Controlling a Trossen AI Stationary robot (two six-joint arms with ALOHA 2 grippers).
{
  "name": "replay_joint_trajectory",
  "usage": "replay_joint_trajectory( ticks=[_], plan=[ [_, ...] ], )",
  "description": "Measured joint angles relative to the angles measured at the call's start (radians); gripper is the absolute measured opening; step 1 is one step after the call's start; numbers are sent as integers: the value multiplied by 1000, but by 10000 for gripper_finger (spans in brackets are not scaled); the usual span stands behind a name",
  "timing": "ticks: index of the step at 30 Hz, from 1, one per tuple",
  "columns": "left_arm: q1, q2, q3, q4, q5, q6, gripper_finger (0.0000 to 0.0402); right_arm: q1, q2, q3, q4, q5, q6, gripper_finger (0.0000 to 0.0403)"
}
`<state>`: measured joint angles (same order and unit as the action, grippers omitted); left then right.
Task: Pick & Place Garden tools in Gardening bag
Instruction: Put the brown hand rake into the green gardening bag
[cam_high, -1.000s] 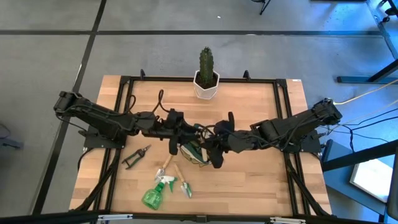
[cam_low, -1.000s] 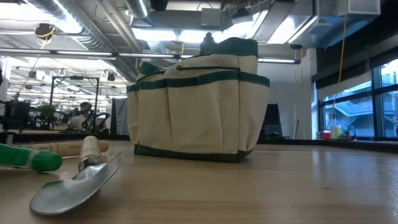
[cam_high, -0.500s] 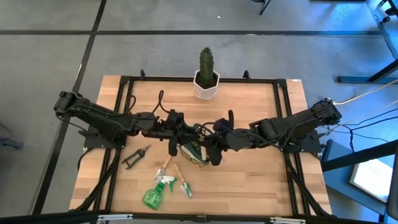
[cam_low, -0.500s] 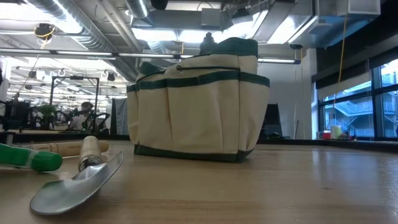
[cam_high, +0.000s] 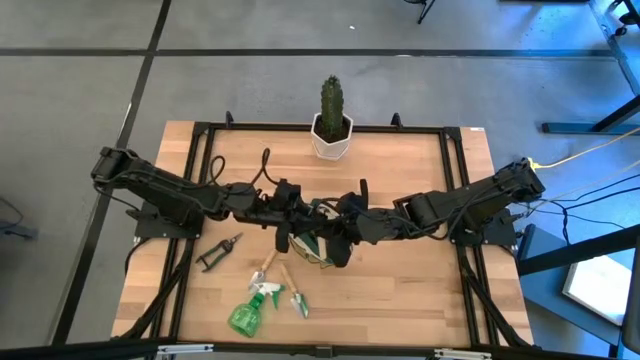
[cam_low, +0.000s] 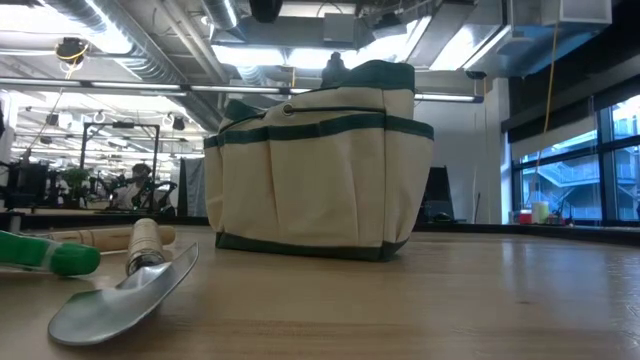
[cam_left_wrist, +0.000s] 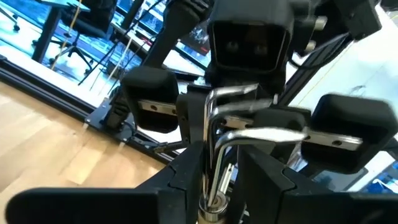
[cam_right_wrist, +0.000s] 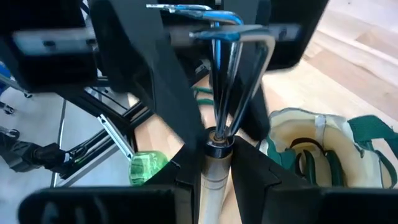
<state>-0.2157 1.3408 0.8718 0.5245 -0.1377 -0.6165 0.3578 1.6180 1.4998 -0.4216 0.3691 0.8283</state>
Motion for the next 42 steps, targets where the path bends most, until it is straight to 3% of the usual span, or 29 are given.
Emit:
replay_joint_trajectory(
  ticks=[7,13,20,32,37,42],
  plan=[
    [0,20,0,45,-9,-16,68,-5,0,0,7,-3,-8,63],
    [0,19,0,40,-15,-10,13,-5,0,0,3,5,-25,63],
    [-1,17,0,38,-25,-5,7,-4,0,0,2,-42,-60,66],
    [-16,-71,2,-75,-26,45,6,16,-17,-1,-186,-250,-93,245],
    [-97,-91,2,-218,1,39,6,78,-17,-1,-233,-305,-97,263],
    [-185,-83,2,-294,-110,16,6,109,-20,-1,-235,-184,-101,253]
  ],
)
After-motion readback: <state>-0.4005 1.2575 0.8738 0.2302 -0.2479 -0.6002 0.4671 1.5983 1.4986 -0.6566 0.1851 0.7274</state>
